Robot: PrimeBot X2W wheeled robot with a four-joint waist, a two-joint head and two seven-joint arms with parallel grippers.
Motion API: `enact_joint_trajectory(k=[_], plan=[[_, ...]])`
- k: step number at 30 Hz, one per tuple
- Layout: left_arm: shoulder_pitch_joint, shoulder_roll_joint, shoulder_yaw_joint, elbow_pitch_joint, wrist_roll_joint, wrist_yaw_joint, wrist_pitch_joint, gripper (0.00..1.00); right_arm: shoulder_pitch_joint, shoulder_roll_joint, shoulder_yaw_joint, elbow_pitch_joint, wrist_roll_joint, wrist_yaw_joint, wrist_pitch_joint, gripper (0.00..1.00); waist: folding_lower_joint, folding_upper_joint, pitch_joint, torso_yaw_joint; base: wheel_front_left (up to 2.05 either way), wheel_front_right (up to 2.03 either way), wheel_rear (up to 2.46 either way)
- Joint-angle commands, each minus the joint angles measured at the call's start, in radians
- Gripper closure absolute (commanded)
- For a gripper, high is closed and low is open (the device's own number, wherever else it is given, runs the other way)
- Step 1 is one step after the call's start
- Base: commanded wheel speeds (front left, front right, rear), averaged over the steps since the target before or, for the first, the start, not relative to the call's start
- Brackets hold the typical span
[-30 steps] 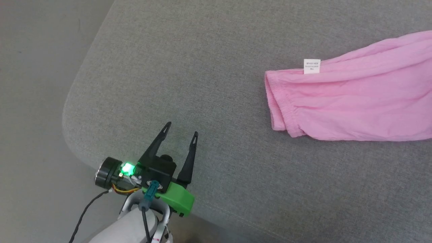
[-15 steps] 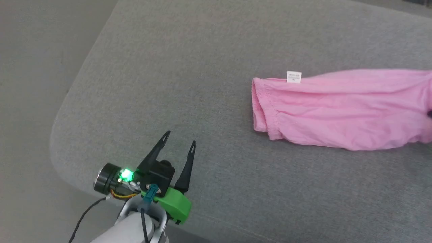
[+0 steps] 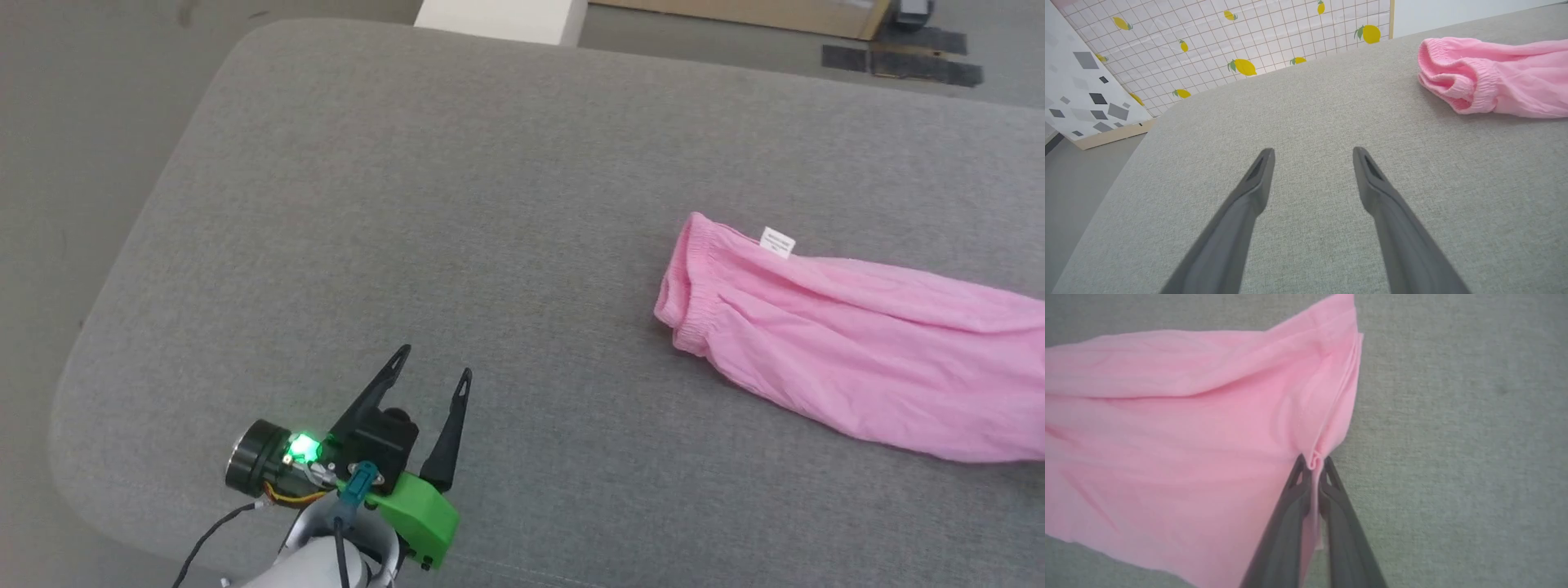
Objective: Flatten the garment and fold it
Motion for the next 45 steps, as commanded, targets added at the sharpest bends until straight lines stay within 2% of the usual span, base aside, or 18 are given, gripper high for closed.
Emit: enact_joint_trajectory(k=[1,7,14,23,30,38,45], plan=[[0.014,0.007,0.002,-0.004,-0.008,0.008,0.003,0.0,0.021,0.019,-0.027,-0.005,-0.022,-0.002,-0.018,1.0,0.0,-0.0001,-0.012,-0.021,0.0,0.0,0.0],[0.015,0.011,-0.004,-0.007,-0.014,0.003,0.015,0.0,0.035,0.096,-0.103,-0.044,-0.069,-0.002,-0.074,1.0,0.0,-0.0001,-0.011,-0.02,0.0,0.0,0.0],[0.019,0.012,-0.008,-0.004,-0.024,0.005,0.028,0.0,0.018,0.154,-0.101,-0.171,-0.054,-0.002,-0.089,1.0,0.0,-0.0001,-0.036,-0.005,0.0,0.0,0.0],[0.022,0.008,-0.011,-0.002,-0.029,0.016,0.036,0.0,0.001,0.222,-0.063,-0.343,-0.02,-0.002,-0.039,1.0,0.0,-0.0001,-0.056,0.043,0.0,0.0,0.0],[0.022,0.005,-0.012,0.002,-0.031,0.022,0.035,0.0,-0.012,0.315,0.006,-0.439,-0.029,-0.002,0.042,1.0,0.0,-0.0001,-0.051,0.088,0.0,0.0,0.0],[0.013,-0.009,-0.015,0.01,-0.029,0.025,0.029,0.0,-0.041,0.384,0.058,-0.418,-0.098,-0.002,0.09,1.0,0.0,-0.0001,-0.021,0.138,0.0,0.0,0.0],[0.003,-0.022,-0.015,0.022,-0.03,0.025,0.018,0.0,-0.067,0.367,0.136,-0.348,-0.172,-0.002,0.08,1.0,0.0,-0.0001,0.008,0.166,0.0,0.0,0.0]])
